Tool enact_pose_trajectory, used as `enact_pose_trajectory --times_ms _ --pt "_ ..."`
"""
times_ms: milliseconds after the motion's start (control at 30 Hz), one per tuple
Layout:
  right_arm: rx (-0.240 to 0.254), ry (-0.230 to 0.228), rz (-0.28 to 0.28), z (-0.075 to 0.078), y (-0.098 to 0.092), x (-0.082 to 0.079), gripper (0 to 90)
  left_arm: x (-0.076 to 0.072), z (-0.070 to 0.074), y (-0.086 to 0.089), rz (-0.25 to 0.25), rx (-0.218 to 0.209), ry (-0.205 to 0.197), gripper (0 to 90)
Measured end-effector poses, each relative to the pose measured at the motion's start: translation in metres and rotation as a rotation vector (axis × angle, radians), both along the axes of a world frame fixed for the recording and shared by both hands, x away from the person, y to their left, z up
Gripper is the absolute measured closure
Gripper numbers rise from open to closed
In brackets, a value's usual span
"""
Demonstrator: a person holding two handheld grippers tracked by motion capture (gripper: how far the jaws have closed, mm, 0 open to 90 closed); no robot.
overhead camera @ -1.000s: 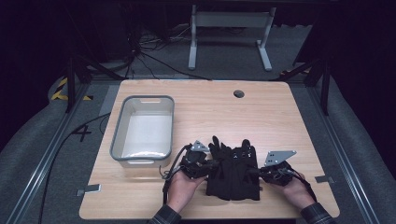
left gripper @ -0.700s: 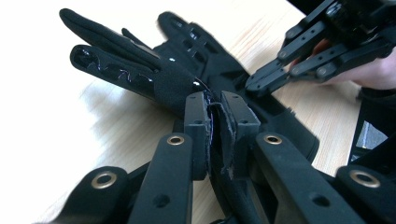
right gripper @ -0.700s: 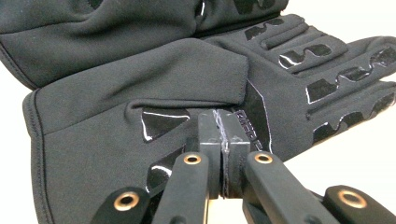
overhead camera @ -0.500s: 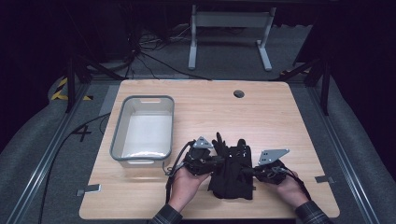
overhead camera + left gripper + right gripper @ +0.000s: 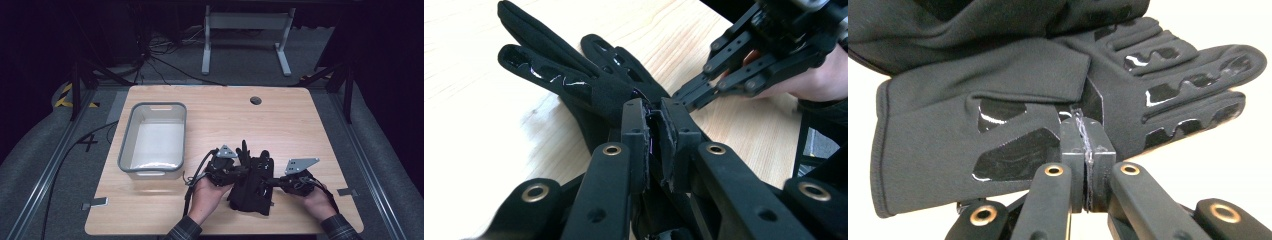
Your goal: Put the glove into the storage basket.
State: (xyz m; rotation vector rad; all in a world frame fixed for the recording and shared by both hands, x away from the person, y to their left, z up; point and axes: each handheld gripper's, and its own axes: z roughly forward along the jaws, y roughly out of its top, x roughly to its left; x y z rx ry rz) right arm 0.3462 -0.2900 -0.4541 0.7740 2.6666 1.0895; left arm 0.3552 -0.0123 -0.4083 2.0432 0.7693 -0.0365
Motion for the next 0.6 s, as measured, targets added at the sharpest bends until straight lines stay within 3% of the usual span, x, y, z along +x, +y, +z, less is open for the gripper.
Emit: enact_pose_trajectory --times_ms 367,600 --pt "0.009 -0.007 0.032 -0.002 0.017 0.002 90.0 0.007 -0.004 -0.02 -0.016 0.017 -0.01 81.8" --pt "0.032 -0.019 0.001 0.005 0.004 0.002 90.0 0.007 -0.011 -0.036 -0.049 0.032 -0.011 81.1"
